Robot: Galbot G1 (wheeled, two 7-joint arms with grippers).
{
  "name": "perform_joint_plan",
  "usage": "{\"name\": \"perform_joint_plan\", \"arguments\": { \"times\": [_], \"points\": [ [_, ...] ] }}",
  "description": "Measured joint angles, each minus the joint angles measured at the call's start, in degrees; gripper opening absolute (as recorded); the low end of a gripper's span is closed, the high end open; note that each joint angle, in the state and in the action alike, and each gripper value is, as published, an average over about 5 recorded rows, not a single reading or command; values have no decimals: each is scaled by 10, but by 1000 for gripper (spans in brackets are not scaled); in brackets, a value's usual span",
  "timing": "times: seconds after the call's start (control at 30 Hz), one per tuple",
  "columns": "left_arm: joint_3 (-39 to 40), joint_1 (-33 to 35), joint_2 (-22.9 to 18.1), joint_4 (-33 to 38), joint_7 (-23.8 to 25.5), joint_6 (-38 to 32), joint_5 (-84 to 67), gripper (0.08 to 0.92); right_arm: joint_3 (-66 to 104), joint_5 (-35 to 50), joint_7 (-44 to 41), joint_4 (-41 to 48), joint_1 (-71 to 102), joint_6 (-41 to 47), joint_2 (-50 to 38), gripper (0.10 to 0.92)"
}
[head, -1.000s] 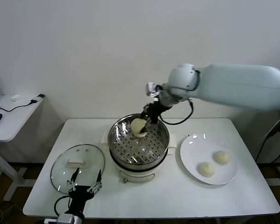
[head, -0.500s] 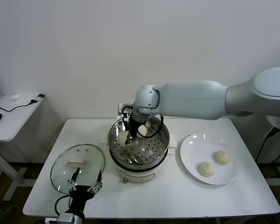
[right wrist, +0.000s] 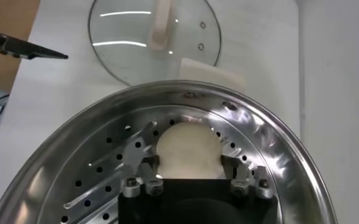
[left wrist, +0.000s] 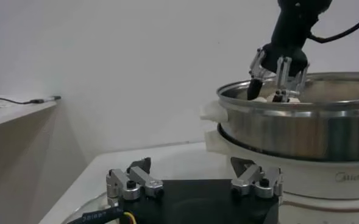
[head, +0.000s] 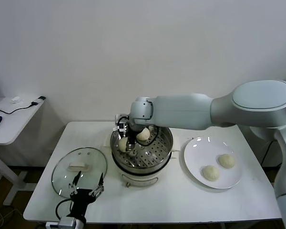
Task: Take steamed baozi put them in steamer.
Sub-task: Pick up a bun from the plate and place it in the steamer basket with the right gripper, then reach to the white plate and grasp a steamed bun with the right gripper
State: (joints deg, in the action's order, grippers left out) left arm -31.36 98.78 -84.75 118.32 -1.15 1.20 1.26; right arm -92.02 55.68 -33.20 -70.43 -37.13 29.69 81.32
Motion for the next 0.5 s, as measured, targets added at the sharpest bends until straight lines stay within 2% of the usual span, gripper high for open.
{"name": "perform_joint_plan", "arguments": {
  "times": [0.27, 0.5],
  "points": [
    [2, 0, -1, 6, 2, 2, 1, 823, -1, -43, -56, -17, -46, -47, -45, 823],
    [3, -5, -2, 9, 5, 7, -1, 823, -23, -81, -129, -56, -116, -92, -153, 823]
  ]
}}
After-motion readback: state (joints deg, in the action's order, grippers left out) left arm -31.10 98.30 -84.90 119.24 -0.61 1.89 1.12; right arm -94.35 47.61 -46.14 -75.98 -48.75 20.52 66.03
